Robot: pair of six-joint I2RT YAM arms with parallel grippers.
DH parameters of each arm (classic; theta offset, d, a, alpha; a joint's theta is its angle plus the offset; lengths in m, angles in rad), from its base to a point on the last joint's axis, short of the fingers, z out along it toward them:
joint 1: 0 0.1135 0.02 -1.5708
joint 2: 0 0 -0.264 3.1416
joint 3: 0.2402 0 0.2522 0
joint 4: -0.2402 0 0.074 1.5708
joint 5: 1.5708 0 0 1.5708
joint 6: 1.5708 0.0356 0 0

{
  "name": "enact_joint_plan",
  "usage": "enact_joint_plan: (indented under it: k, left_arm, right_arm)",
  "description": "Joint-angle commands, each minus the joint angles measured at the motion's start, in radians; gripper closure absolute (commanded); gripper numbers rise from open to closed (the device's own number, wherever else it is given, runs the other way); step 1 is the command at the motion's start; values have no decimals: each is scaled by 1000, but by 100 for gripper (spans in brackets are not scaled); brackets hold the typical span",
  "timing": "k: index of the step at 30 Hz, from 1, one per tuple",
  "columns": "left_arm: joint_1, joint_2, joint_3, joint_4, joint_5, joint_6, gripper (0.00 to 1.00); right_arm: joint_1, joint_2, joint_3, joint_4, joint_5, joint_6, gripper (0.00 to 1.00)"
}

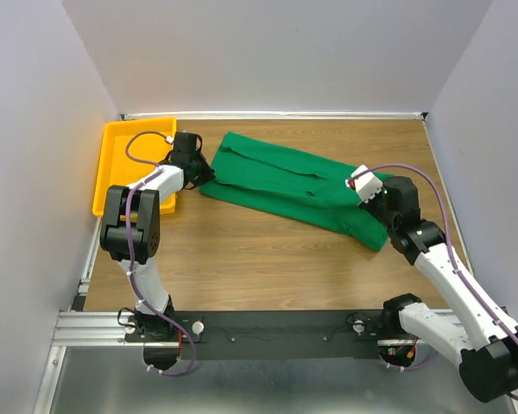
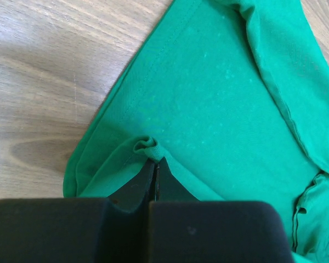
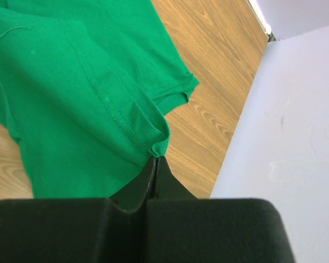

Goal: Fold and stack the t-shirts
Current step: Fold the tshirt

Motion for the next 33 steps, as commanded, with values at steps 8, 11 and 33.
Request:
enact_joint_plan:
  k: [8,11,33]
  left_arm:
    - [6,-6,9,7,1,19,100]
    - [6,5,27,1,6,24,100]
    - [6,87,118,-21,15,50,100]
  right_arm:
    - [-49,116,53,112,-71,-20,99]
    - [-67,139,53,133,-76,-22,100]
    - [-175,270,98,201,-200,-22,99]
